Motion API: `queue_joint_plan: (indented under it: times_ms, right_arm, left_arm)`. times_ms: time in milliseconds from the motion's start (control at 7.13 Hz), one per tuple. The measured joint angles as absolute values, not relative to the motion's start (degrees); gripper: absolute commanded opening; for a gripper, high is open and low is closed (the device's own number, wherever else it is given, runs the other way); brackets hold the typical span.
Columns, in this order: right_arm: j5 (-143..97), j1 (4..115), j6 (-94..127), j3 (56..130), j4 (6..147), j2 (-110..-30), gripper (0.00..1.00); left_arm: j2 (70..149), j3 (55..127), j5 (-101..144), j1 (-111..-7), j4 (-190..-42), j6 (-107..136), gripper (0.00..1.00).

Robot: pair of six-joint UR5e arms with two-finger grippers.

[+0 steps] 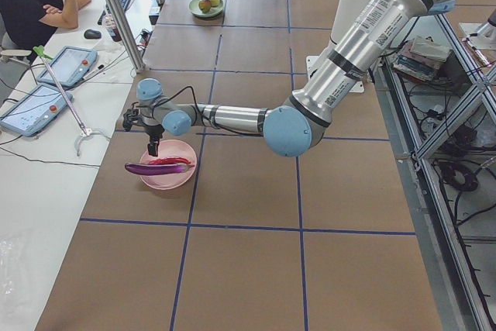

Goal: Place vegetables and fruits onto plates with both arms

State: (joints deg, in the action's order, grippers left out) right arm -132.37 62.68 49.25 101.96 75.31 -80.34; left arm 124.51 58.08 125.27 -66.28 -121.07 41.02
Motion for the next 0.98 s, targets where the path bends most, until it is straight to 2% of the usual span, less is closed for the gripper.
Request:
queue_joint_plan:
  times_ms: [561,982]
  right_arm:
    - [-132.4,71.2,38.5,105.6,75.5,-90.9,1.00]
    - [-132.9,79.2,22.7,106.6,75.5,-100.6,1.00]
  left_arm:
    - [109.7,76.0,132.8,-75.2,-120.4,29.8,1.00]
    - [102.7,78.8,136.0,-82.3,-119.2,13.5,1.00]
